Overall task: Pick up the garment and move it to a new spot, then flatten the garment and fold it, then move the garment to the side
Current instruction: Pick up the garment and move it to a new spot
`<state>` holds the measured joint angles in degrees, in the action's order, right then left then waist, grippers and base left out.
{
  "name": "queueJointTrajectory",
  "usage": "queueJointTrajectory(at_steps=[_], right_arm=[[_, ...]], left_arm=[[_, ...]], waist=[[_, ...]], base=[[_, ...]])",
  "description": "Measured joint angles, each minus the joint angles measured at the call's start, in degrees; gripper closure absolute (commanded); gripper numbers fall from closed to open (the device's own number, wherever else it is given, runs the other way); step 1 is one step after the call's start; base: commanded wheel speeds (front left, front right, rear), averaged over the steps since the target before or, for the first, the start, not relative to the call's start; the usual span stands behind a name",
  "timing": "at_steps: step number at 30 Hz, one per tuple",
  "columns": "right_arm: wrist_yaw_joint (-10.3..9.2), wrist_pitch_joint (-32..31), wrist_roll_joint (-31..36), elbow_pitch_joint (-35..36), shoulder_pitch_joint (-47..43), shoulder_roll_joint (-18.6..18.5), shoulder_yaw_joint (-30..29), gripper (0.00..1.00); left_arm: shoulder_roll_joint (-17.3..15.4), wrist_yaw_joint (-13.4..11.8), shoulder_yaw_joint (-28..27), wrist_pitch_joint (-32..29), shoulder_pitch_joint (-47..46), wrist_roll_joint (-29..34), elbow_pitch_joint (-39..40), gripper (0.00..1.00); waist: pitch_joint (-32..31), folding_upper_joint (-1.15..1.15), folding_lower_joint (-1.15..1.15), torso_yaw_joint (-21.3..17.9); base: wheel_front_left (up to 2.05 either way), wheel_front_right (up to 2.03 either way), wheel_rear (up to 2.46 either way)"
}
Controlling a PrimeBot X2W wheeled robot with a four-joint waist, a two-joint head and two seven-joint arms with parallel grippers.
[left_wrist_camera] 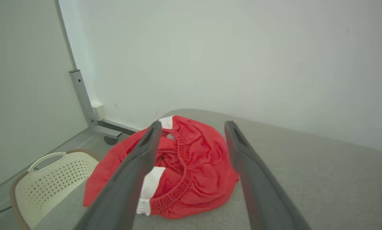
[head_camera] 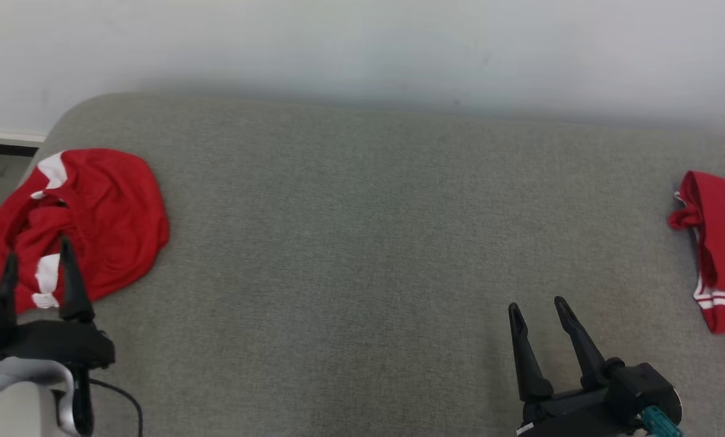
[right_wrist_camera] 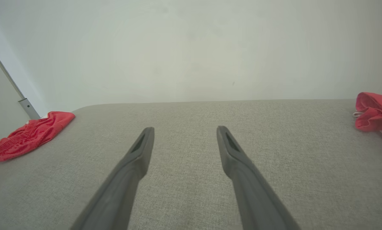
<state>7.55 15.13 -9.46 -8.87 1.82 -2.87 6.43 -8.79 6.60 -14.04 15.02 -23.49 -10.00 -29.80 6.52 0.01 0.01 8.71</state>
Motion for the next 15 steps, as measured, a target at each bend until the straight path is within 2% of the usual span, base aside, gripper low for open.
queueJointTrajectory(at_steps=[10,15], right_arm=[[0.00,0.0,-0.2,0.5,1.9,0.0,0.1,0.00],[0.00,0.0,-0.3,0.7,2.9,0.0,0.1,0.00]], left_arm=[[-5.4,-0.1,-3.1,0.0,-9.6,-1.4,-16.7,0.00],[-8.0,-1.3,-3.5,-1.6,-13.6,-2.2,-25.6,0.00]], waist=[[5.6,0.00,0.00,-7.0],[7.8,0.00,0.00,-9.4]], base=[[0.00,0.00,0.00],[0.00,0.00,0.00]])
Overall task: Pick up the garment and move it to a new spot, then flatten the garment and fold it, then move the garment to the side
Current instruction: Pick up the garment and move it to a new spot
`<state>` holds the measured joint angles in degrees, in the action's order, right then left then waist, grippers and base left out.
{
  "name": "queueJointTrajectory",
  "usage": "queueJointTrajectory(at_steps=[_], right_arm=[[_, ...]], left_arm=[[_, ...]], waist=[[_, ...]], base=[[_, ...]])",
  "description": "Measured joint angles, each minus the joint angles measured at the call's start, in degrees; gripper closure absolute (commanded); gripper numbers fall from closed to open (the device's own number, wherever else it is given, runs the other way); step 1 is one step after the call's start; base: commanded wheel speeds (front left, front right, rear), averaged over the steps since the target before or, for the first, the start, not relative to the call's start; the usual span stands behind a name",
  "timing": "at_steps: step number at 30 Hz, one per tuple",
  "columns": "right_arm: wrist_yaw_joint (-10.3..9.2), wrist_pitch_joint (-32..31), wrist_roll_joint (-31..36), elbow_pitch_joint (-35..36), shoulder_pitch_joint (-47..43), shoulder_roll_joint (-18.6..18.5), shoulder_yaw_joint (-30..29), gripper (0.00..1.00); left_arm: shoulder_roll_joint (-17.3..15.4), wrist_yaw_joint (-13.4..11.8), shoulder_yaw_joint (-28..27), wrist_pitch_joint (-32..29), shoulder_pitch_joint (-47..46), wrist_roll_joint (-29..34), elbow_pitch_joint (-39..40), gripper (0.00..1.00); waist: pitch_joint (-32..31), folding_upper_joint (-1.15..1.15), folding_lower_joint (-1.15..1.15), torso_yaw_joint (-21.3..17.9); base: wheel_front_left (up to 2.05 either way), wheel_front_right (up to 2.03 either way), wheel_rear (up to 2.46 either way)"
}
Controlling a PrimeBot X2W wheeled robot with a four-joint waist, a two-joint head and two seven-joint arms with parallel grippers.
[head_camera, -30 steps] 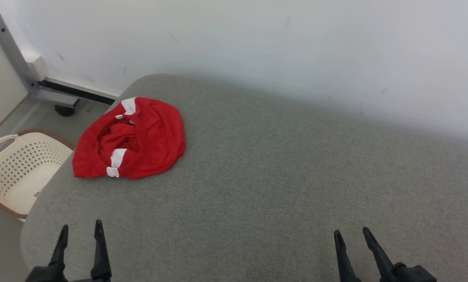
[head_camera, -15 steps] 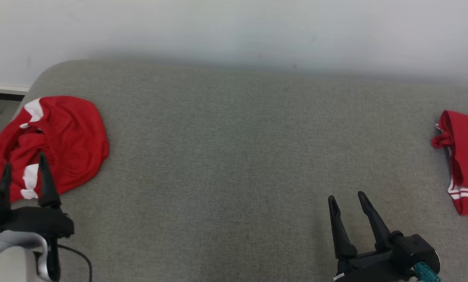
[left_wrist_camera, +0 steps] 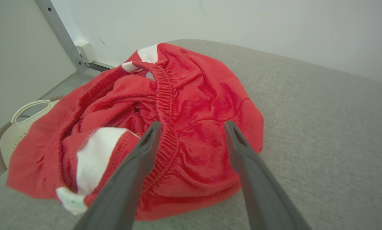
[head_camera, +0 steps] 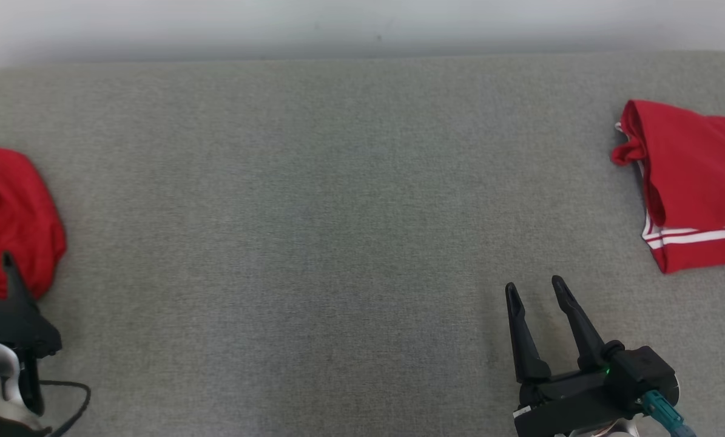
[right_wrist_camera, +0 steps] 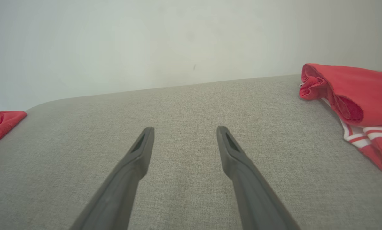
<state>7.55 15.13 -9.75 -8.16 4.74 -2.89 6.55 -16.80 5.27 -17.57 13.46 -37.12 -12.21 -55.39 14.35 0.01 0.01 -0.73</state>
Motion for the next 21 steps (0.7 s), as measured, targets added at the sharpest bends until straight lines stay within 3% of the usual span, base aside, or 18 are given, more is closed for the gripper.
queueJointTrajectory(at_steps=[7,13,14,15,16,21], right_arm=[[0.00,0.0,0.0,0.1,0.6,0.0,-0.1,0.00],[0.00,0.0,0.0,0.2,1.0,0.0,-0.2,0.00],[0.00,0.0,0.0,0.1,1.0,0.0,-0.2,0.00],[0.00,0.0,0.0,0.1,1.0,0.0,-0.2,0.00],[0.00,0.0,0.0,0.0,1.0,0.0,-0.2,0.00],[0.00,0.0,0.0,-0.2,0.9,0.0,-0.2,0.00]], left_arm=[[-2.9,-1.7,-1.6,-6.4,-4.2,-2.0,-10.5,0.00],[-4.6,-2.2,-2.1,-10.3,-6.8,-3.2,-14.7,0.00],[-4.9,-2.2,-2.1,-10.8,-6.9,-3.2,-15.0,0.28],[-5.1,-2.2,-2.1,-11.0,-7.1,-3.5,-15.3,0.69],[-5.2,-2.3,-1.9,-11.0,-7.3,-3.5,-15.5,1.00],[-5.5,-1.7,-1.1,-9.6,-7.5,-3.5,-16.0,1.00]], waist=[[2.2,0.00,0.00,-1.9],[2.5,0.00,-0.01,-2.3],[2.5,0.00,-0.01,-2.3],[2.4,0.00,-0.01,-2.3],[2.3,0.00,-0.01,-2.3],[1.4,0.00,-0.01,-2.1]], base=[[0.00,0.00,0.00],[0.00,0.00,0.00],[0.00,0.00,0.00],[0.00,0.00,0.00],[0.00,0.00,0.00],[0.00,0.00,0.00]])
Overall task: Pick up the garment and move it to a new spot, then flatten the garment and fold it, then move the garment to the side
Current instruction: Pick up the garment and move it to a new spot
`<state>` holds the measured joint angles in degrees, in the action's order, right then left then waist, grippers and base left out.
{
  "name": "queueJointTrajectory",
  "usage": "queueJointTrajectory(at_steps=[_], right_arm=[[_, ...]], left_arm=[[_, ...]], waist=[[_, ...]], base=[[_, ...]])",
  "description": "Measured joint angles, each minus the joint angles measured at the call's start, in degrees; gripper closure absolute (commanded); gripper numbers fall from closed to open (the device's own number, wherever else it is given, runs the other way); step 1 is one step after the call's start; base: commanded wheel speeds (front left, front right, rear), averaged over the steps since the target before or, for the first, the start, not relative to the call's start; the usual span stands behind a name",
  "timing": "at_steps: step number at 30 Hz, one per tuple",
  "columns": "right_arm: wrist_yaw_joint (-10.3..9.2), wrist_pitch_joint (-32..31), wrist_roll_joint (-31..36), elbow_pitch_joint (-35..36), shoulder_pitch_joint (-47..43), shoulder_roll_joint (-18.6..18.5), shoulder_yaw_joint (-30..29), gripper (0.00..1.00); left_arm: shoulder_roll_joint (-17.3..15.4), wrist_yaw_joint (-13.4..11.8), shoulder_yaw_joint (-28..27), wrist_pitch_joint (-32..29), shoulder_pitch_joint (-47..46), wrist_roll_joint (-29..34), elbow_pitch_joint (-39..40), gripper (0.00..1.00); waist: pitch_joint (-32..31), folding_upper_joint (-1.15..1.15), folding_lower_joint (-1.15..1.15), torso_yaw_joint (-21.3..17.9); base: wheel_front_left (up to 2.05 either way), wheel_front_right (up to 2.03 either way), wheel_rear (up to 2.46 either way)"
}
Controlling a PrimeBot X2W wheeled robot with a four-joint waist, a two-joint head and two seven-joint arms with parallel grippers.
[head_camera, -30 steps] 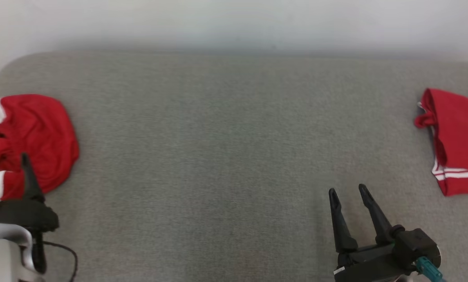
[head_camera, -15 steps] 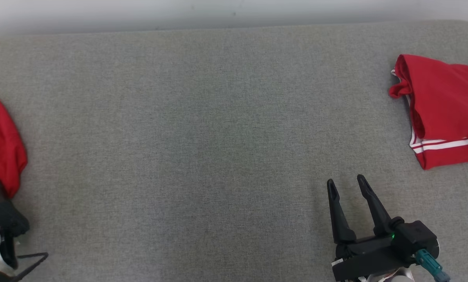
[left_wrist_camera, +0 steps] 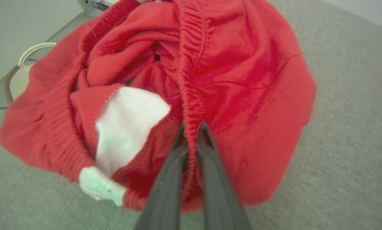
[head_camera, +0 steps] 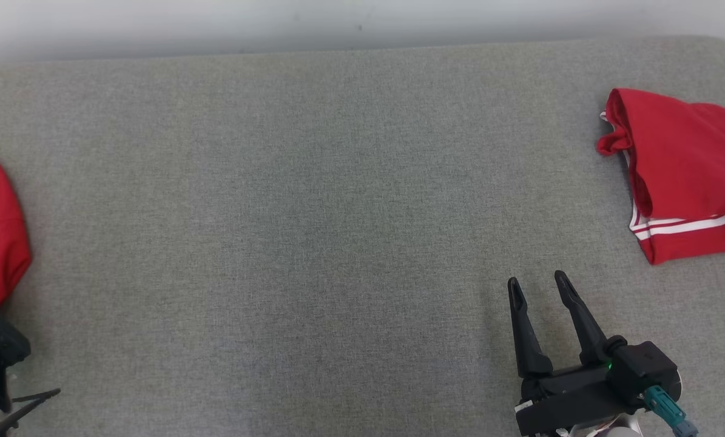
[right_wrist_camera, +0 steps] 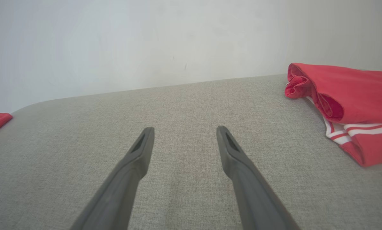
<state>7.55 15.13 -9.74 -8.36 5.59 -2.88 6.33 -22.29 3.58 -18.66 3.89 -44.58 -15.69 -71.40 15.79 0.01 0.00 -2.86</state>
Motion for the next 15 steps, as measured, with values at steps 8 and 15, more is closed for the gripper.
queueJointTrajectory(at_steps=[8,15], right_arm=[[0.00,0.0,-0.4,-0.7,-1.2,0.0,-0.2,0.00],[0.01,0.0,-0.9,-1.1,-2.4,0.0,-0.4,0.00]], left_arm=[[0.9,2.5,3.1,7.2,-1.2,1.3,2.5,1.00],[4.4,3.6,7.2,10.3,-3.3,1.7,10.8,1.00]], waist=[[-2.7,0.00,0.00,0.7],[-5.5,0.00,-0.01,1.3]], base=[[0.00,0.00,0.00],[0.00,0.00,0.00]])
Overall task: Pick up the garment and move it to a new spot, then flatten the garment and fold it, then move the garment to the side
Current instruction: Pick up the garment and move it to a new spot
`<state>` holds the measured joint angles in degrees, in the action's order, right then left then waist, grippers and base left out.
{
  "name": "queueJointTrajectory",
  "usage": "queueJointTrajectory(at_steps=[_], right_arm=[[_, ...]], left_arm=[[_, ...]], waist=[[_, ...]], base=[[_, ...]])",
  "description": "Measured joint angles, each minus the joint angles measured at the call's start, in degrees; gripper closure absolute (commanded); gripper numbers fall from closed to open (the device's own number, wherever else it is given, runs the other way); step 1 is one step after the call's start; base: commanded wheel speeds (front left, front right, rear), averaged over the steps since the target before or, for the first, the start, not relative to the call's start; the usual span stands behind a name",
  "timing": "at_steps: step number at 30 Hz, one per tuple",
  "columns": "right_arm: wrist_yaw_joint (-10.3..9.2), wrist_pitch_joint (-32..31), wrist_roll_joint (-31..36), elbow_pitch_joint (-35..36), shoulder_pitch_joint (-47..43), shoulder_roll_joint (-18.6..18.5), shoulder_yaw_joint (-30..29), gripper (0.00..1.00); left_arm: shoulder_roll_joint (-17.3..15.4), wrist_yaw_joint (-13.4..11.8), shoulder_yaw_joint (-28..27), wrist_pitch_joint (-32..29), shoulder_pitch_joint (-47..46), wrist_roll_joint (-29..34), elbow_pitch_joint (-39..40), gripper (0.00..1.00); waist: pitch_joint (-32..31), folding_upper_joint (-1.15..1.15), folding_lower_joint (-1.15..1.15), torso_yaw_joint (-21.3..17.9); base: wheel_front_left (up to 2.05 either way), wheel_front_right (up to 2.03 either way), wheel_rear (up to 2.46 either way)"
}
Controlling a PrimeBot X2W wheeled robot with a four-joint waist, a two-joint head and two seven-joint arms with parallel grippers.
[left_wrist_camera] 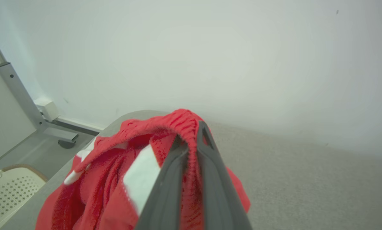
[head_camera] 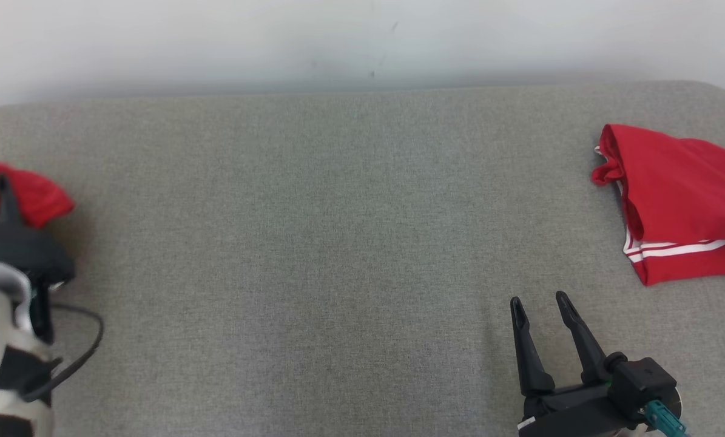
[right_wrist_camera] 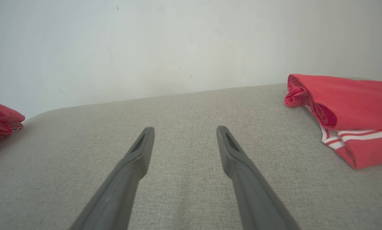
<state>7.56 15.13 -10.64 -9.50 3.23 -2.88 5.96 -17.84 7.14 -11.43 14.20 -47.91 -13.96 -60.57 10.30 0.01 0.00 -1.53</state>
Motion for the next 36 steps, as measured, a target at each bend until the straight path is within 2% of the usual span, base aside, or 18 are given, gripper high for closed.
queueJointTrajectory(at_steps=[6,10,15,16,20,23,29,33,36], right_arm=[[-0.01,0.0,-0.7,-0.1,-1.0,0.0,0.2,0.00],[-0.01,0.0,-1.4,-0.1,-1.2,0.0,0.1,0.00],[-0.01,0.0,-2.1,-0.3,-1.4,0.0,0.3,0.00],[-0.01,0.0,-2.4,-0.4,-1.4,0.0,0.4,0.00],[0.00,0.0,-2.6,-0.6,-1.9,0.0,0.4,0.00],[-0.01,0.0,-2.6,-0.6,-2.0,0.0,0.2,0.00],[-0.01,0.0,-2.7,-0.8,-2.0,0.0,-0.1,0.00],[-0.01,0.0,-2.9,-1.0,-1.9,0.0,0.1,0.00],[-0.01,0.0,-2.9,-1.4,-1.6,0.0,0.3,0.00]], left_arm=[[3.7,0.3,5.5,0.4,-0.3,-1.1,11.3,1.00],[5.8,0.3,9.2,-1.9,-0.1,-3.7,18.5,1.00],[8.9,0.3,11.9,-5.8,2.1,-5.5,26.3,1.00],[11.1,0.3,14.2,-7.7,3.3,-5.8,29.9,1.00],[14.0,0.3,19.1,-9.4,5.1,-6.7,34.2,1.00],[14.4,0.3,21.2,-9.8,5.8,-7.9,35.4,1.00],[15.0,-0.5,30.0,-10.2,9.3,-11.5,36.6,1.00],[15.0,-2.1,35.6,-9.2,12.9,-14.2,34.0,1.00],[15.0,-2.1,38.4,-8.9,15.2,-15.2,29.5,1.00]], waist=[[-1.9,0.00,0.00,-0.4],[-2.6,0.00,0.00,-1.9],[-3.1,-0.01,0.00,-4.5],[-3.2,-0.01,0.00,-6.2],[-3.2,-0.01,0.00,-9.0],[-3.1,-0.01,0.00,-10.0],[-2.1,-0.01,0.00,-11.5],[-1.6,-0.01,0.00,-11.7],[-1.5,-0.01,0.00,-11.7]], base=[[0.00,0.00,0.00],[0.00,0.00,0.00],[0.00,0.00,0.00],[0.00,0.00,0.00],[0.00,0.00,0.00],[0.00,0.00,0.00],[0.00,0.00,0.00],[0.00,0.00,0.00],[0.00,0.00,0.00]])
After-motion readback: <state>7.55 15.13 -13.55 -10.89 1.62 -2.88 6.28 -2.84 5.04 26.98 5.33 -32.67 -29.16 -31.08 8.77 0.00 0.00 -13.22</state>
